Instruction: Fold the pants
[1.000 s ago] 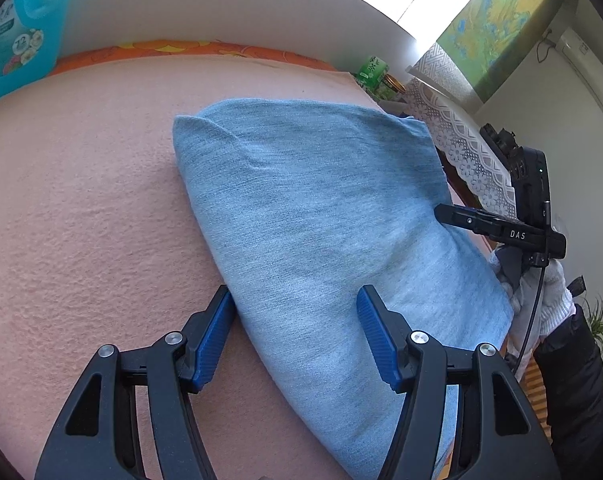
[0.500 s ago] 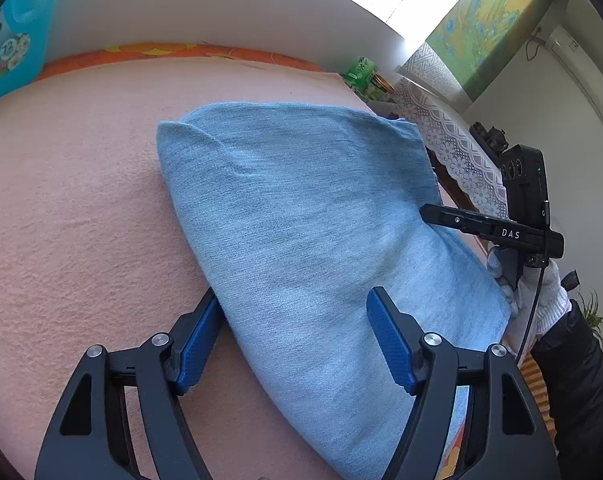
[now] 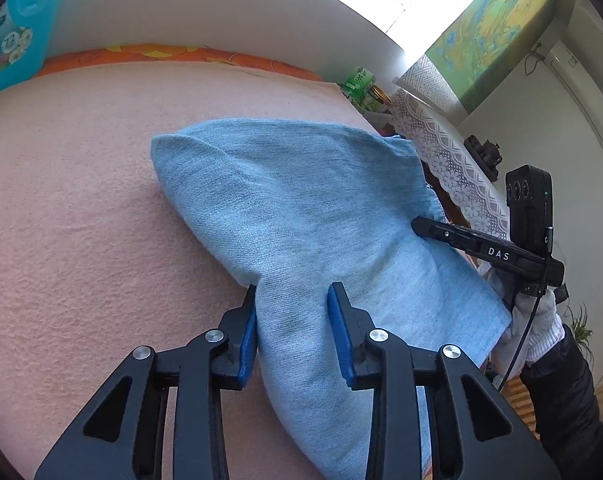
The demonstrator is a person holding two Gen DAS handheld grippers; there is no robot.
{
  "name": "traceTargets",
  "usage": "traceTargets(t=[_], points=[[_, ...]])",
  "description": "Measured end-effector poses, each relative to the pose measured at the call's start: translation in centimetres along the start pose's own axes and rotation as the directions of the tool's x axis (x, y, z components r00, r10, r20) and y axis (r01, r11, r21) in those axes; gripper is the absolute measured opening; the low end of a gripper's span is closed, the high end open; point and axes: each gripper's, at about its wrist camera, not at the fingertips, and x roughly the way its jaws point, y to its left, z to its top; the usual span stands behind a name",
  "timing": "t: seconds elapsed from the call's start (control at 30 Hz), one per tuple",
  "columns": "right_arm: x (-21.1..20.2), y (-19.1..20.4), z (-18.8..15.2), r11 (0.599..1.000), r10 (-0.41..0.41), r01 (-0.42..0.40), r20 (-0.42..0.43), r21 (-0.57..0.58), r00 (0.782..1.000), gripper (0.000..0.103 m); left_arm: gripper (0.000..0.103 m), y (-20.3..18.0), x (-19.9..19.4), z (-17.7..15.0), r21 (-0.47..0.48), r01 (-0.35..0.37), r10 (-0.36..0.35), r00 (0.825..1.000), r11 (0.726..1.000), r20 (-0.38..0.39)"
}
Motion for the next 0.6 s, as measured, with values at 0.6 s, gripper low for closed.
traceTargets(t=[0.6], points=[[-1.3,1.2,-0.1,0.999,-0.014,0.012,0.061,0.035,0.998,0.019,0.020,-1.2,0.0,0.0,0.068,-0.017,0.014,0.999,0.998,0.042]])
